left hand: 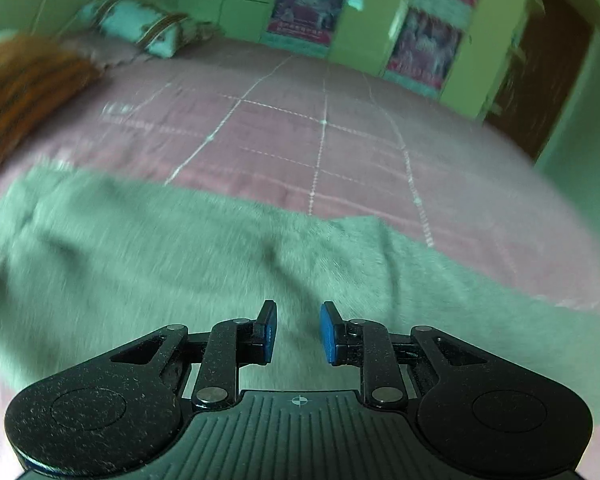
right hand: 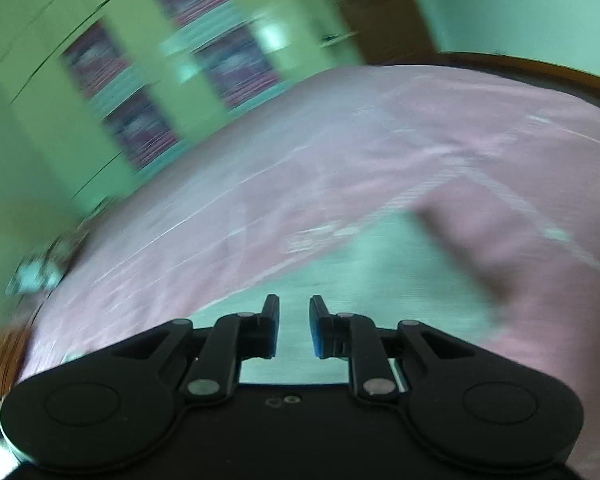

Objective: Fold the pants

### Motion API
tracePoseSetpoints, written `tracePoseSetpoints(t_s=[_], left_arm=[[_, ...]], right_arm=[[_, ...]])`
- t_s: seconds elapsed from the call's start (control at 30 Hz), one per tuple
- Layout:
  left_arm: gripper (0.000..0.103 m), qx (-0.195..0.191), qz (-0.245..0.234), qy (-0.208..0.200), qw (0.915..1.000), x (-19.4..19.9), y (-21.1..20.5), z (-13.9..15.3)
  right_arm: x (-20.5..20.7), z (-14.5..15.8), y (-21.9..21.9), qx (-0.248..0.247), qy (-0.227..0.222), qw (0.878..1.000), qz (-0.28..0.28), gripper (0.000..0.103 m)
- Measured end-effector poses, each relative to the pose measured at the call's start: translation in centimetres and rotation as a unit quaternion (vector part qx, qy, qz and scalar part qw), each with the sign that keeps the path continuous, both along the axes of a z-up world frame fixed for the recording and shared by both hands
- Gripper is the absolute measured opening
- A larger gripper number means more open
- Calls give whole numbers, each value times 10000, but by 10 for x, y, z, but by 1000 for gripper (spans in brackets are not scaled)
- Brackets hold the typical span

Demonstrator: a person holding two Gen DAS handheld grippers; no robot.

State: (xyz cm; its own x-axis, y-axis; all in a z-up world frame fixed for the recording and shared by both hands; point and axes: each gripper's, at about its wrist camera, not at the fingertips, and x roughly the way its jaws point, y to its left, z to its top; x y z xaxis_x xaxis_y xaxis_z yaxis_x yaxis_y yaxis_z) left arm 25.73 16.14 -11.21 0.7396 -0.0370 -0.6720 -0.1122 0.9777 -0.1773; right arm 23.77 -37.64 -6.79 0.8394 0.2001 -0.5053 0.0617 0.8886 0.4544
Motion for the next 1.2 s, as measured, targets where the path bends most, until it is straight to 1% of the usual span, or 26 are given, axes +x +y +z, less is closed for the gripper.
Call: tracePoseSetpoints(t_s=[0.03,0.07,0.1,0.13,0.17,0.2,0.27,0.3,0.37,0.43,0.53,0.67,0.73,0.8,0.83,0.87,0.9,0.93,0.97,1.0,1.1,1.2], left_arm=[[26,252,-108,25,9996,9,-6,-1],[30,556,-157,74,9983,18,-10,-4],[33,716,-102,150,9973,25,-9,-5],[35,726,32,279,9970,34,-3,-11],[35,660,172,441,9967,42,6,-19],[35,564,269,429,9971,46,15,-24],[35,289,400,364,9981,49,32,-28],[35,241,417,381,9981,51,36,-27],[35,435,400,436,9973,51,37,-23],[35,512,374,459,9969,48,39,-19],[35,701,386,402,9960,42,39,-13],[35,819,355,384,9953,44,49,-13],[35,846,367,456,9947,47,56,-17],[35,785,410,493,9948,50,63,-22],[35,734,447,523,9949,50,64,-21],[35,779,506,525,9943,49,60,-16],[35,868,496,404,9942,47,53,-8],[35,908,430,263,9946,44,45,-2],[36,866,313,177,9956,43,37,3],[36,788,171,140,9966,45,28,7],[37,575,-234,81,9980,57,-2,9],[39,538,-605,103,9967,73,-36,0]], right_arm=[[12,1,20,-32,61,9994,339,12],[26,0,43,-53,139,9974,705,13],[39,-3,67,-87,228,9939,1072,13],[49,-7,91,-175,334,9897,1384,13],[57,-11,115,-356,427,9852,1621,12],[67,-19,139,-657,516,9803,1789,11],[89,-38,171,-1227,891,9730,1742,12],[99,-47,177,-1277,962,9730,1662,12],[107,-49,181,-1233,884,9769,1508,12],[107,-42,182,-1181,885,9785,1443,14],[98,-29,183,-1103,689,9809,1447,15],[88,-23,184,-1054,567,9807,1545,15],[97,-27,190,-1044,648,9790,1625,15],[110,-39,199,-1248,951,9741,1630,14],[115,-45,202,-1279,997,9729,1645,15],[117,-46,203,-1264,1001,9733,1635,15],[118,-42,202,-1216,1001,9743,1610,15],[114,-33,197,-1108,845,9782,1543,14],[107,-25,191,-993,575,9826,1461,15],[101,-18,185,-970,422,9844,1405,15],[86,-10,160,-1155,293,9865,1123,15],[74,-14,123,-1235,360,9896,650,18]])
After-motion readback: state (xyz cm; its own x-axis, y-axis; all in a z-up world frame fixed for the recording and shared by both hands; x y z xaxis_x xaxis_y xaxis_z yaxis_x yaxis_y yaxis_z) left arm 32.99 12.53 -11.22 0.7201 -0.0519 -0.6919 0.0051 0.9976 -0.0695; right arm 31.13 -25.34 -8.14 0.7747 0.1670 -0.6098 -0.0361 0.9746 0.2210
